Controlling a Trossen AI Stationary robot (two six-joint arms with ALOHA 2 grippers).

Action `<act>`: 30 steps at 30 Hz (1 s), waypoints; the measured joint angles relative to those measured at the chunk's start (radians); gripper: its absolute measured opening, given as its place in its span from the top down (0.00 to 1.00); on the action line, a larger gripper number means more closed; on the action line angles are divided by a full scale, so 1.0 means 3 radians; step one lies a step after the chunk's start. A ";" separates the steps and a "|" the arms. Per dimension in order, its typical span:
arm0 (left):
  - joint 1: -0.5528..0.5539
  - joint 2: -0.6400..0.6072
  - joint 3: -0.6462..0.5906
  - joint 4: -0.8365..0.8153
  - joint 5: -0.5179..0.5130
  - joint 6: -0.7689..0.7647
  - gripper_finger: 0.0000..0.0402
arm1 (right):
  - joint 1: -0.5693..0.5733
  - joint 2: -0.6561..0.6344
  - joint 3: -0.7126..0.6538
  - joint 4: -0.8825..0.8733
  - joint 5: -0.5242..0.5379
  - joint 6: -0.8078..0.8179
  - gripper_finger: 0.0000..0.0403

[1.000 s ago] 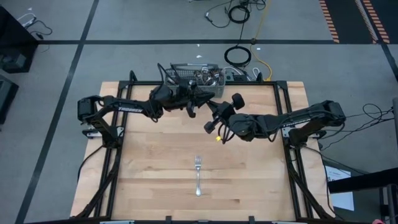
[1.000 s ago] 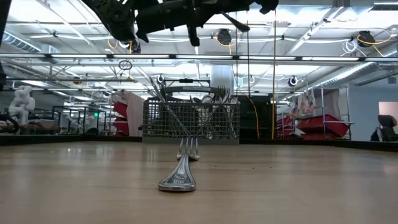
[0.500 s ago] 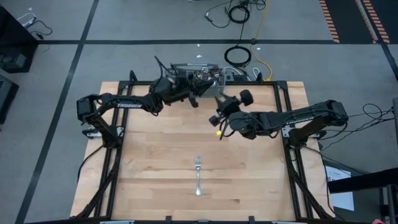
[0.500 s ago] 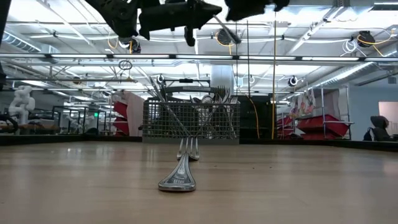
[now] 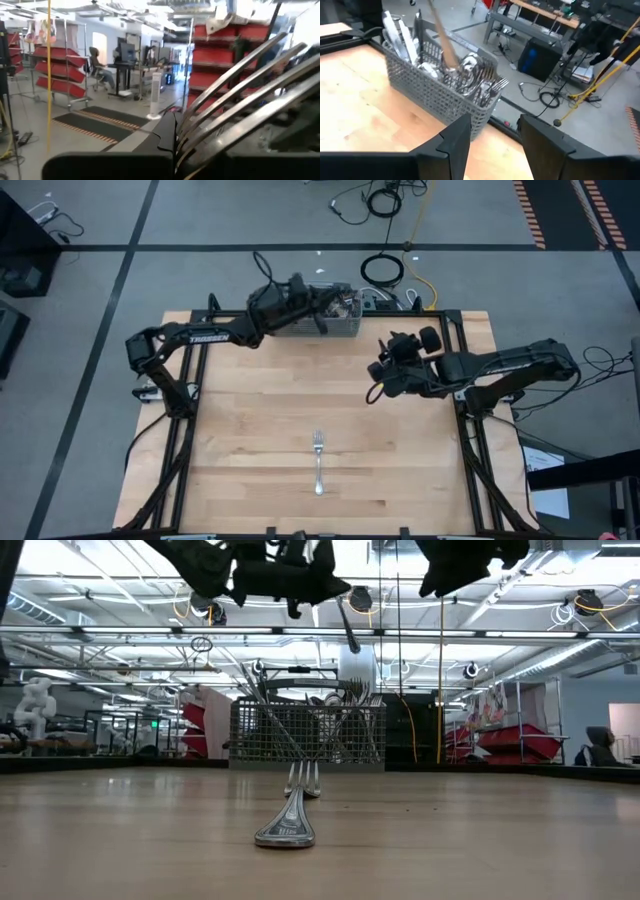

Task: Sort silverware
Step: Put the silver fork into the utensil holder

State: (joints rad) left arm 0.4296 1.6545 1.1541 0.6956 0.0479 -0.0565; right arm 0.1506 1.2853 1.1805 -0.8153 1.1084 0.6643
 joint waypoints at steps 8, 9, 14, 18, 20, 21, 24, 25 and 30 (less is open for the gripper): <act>0.0088 0.0458 0.0462 -0.0015 0.0000 0.0105 0.99 | 0.0094 0.0024 0.0000 -0.0012 -0.0146 0.0021 0.61; 0.0101 0.0533 0.0538 -0.0019 0.0009 0.0171 0.99 | 0.0111 0.0022 0.0000 -0.0012 -0.0145 0.0022 0.61; 0.0232 0.0840 0.0976 -0.0206 0.0010 0.0255 0.99 | 0.0225 0.0019 0.0000 -0.0019 -0.0156 0.0022 0.61; 0.0314 0.1086 0.1272 -0.0478 0.0025 0.0383 0.99 | 0.0289 0.0019 0.0000 -0.0032 -0.0232 0.0072 0.61; 0.0340 0.1176 0.1363 -0.0579 0.0115 0.0278 0.99 | 0.0318 0.0019 0.0000 -0.0068 -0.0228 0.0111 0.61; 0.0340 0.1214 0.1392 -0.0582 0.0132 0.0246 0.99 | 0.0326 0.0019 0.0000 -0.0087 -0.0227 0.0115 0.61; 0.0341 0.1274 0.1407 -0.0609 0.0136 0.0306 0.99 | 0.0335 0.0019 0.0000 -0.0135 -0.0229 0.0113 0.61; 0.0340 0.1296 0.1408 -0.0674 0.0141 0.0314 0.99 | 0.0335 0.0019 0.0000 -0.0135 -0.0228 0.0113 0.61; 0.0320 0.1399 0.1398 -0.0996 0.0256 0.0345 0.99 | 0.0334 0.0019 0.0000 -0.0152 -0.0226 0.0110 0.61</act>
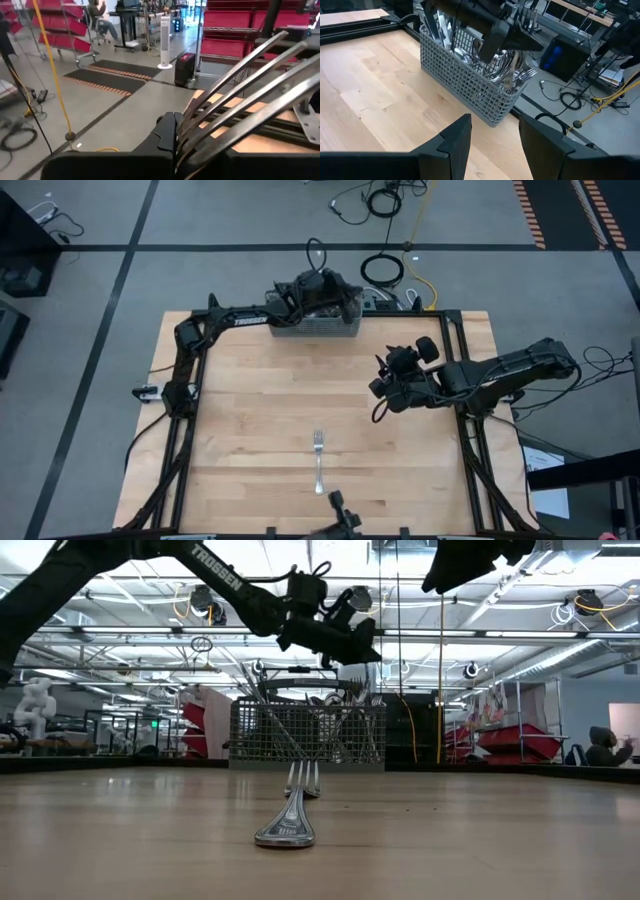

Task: Sort silverware
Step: Put the silver fork into the utensil holder

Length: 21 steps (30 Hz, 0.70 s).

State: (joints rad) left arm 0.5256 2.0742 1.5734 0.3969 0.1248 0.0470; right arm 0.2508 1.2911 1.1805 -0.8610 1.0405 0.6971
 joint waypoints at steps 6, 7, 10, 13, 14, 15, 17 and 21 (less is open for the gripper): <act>-0.0013 0.0084 0.0003 -0.0096 0.0147 0.0042 0.99 | 0.0000 0.0000 0.0000 -0.0026 -0.0001 -0.0003 0.61; -0.0015 0.0089 0.0003 -0.0098 0.0166 0.0042 0.99 | 0.0000 0.0000 0.0000 -0.0029 -0.0001 -0.0004 0.61; -0.0021 0.0088 0.0003 -0.0053 0.0171 0.0050 0.97 | 0.0000 0.0000 0.0000 -0.0031 -0.0004 -0.0010 0.61; -0.0021 0.0088 0.0003 -0.0067 0.0076 0.0114 0.90 | 0.0000 0.0000 0.0000 -0.0031 -0.0038 -0.0015 0.61; -0.0019 0.0088 0.0003 -0.0081 0.0073 0.0151 0.88 | 0.0000 0.0000 0.0000 -0.0031 -0.0090 -0.0017 0.61; -0.0014 0.0088 0.0003 -0.0091 0.0073 0.0187 0.87 | 0.0000 0.0000 0.0000 -0.0030 -0.0146 -0.0018 0.61; -0.0011 0.0088 0.0003 -0.0139 0.0107 0.0260 0.83 | 0.0000 0.0000 0.0000 -0.0030 -0.0212 -0.0022 0.61; -0.0012 0.0087 0.0003 -0.0161 0.0192 0.0393 0.78 | 0.0000 0.0000 0.0000 -0.0032 -0.0408 -0.0039 0.61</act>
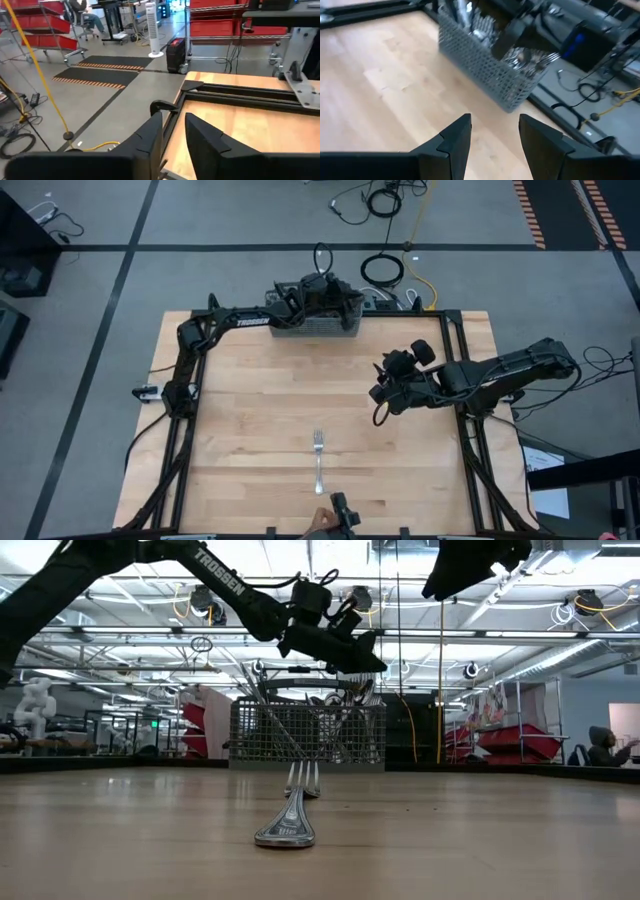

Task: Sort silverware
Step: Put the silver fork into the utensil holder

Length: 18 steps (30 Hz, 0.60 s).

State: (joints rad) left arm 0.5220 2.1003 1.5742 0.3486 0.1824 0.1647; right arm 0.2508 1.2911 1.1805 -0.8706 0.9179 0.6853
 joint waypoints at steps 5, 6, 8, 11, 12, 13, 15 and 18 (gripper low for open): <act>0.0006 -0.0148 -0.0003 -0.0010 0.0171 0.0095 0.70 | 0.0006 0.0000 0.0000 -0.0003 -0.0221 -0.0069 0.61; 0.0009 -0.0208 -0.0003 -0.0009 0.0199 0.0119 0.68 | 0.0018 0.0000 0.0000 -0.0008 -0.0244 -0.0077 0.61; 0.0022 -0.0343 -0.0003 -0.0011 0.0321 0.0103 0.65 | 0.0051 0.0000 0.0000 -0.0014 -0.0315 -0.0090 0.61; 0.0055 -0.0684 -0.0006 -0.0268 0.0564 -0.0027 0.62 | 0.0130 0.0030 -0.0026 0.0025 -0.0560 -0.0027 0.61; 0.0055 -0.0830 -0.0006 -0.0376 0.0636 -0.0024 0.61 | 0.0163 0.0060 -0.0054 0.0026 -0.0676 -0.0001 0.61; 0.0055 -0.0999 -0.0006 -0.0526 0.0702 0.0026 0.61 | 0.0205 0.0113 -0.0104 0.0044 -0.0782 0.0037 0.61; 0.0051 -0.1347 -0.0003 -0.0853 0.0814 0.0213 0.60 | 0.0295 0.0272 -0.0235 0.0230 -0.1008 0.0078 0.61; 0.0011 -0.1879 -0.0003 -0.1309 0.0936 0.0467 0.60 | 0.0482 0.0584 -0.0375 0.0942 -0.1162 0.0040 0.61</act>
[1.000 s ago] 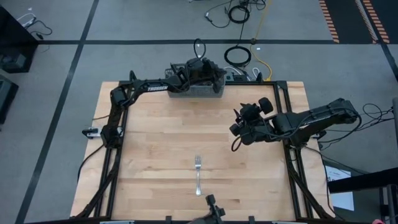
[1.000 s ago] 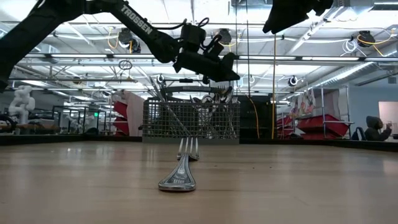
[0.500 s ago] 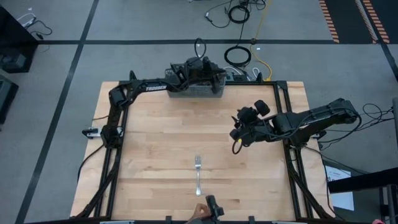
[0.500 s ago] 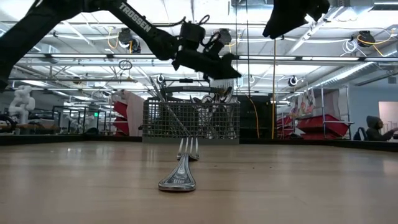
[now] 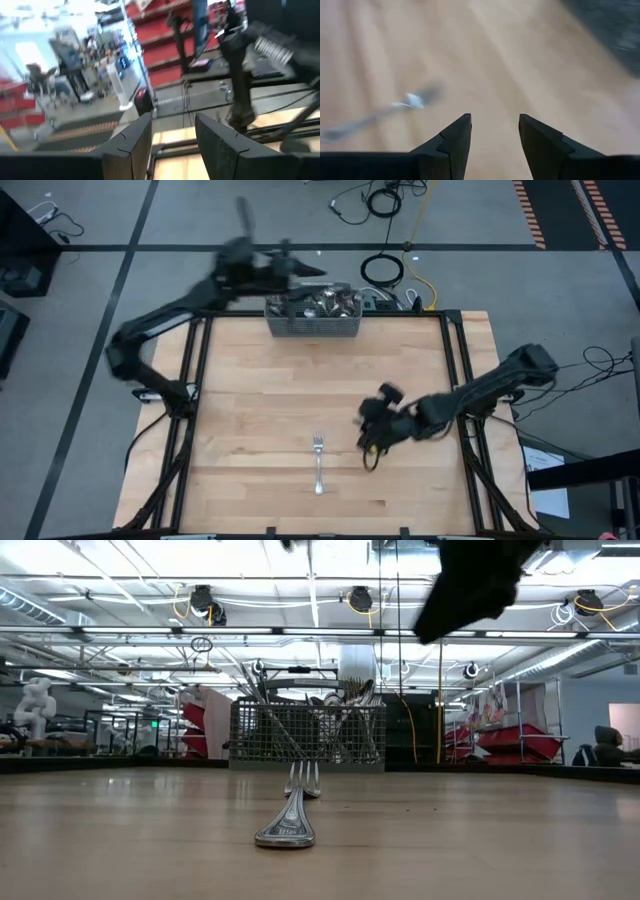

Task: Sort silverware
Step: Put the silver fork into the utensil holder

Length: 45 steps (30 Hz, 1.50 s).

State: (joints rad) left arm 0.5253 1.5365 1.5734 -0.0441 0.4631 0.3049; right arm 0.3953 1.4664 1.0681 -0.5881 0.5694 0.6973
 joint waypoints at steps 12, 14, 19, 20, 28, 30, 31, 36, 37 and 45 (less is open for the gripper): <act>-0.0272 -0.1487 0.0004 -0.1516 0.0023 -0.0394 0.60 | 0.0235 0.1487 0.0411 0.1309 0.0205 0.0706 0.61; -0.0337 -0.1595 0.0003 -0.1704 0.0021 -0.0485 0.60 | 0.0237 0.1713 0.0642 0.1237 0.0232 0.0700 0.61; -0.0482 -0.1732 -0.0001 -0.2027 0.0021 -0.0642 0.60 | 0.0286 0.2193 0.1330 0.0399 0.0487 0.1028 0.65; -0.0510 -0.1745 -0.0001 -0.2046 0.0021 -0.0650 0.60 | 0.0305 0.2260 0.1443 0.0244 0.0536 0.1120 0.66; -0.0681 -0.1769 -0.0003 -0.2107 0.0016 -0.0651 0.60 | 0.0489 0.2661 0.1871 0.0007 0.0526 0.1762 0.71; -0.0700 -0.1770 -0.0003 -0.2107 0.0015 -0.0651 0.60 | 0.0532 0.2741 0.1870 -0.0020 0.0515 0.2003 0.71; -0.0707 -0.1770 -0.0003 -0.2106 0.0016 -0.0650 0.60 | 0.0548 0.2765 0.1873 -0.0036 0.0520 0.2100 0.71; -0.0705 -0.1754 -0.0003 -0.2105 0.0015 -0.0651 0.60 | 0.0556 0.2853 0.1885 -0.0074 0.0570 0.2301 0.71; -0.0706 -0.1752 -0.0003 -0.2105 0.0015 -0.0650 0.60 | 0.0541 0.2878 0.1891 -0.0082 0.0538 0.2304 0.71; -0.0706 -0.1704 -0.0003 -0.2104 0.0011 -0.0648 0.60 | 0.0410 0.2927 0.1913 -0.1146 0.0166 0.3116 0.93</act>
State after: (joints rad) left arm 0.3134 1.0254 1.5726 -0.6752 0.4665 0.1104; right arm 0.5184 2.3444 1.6419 -0.9320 0.6191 1.6321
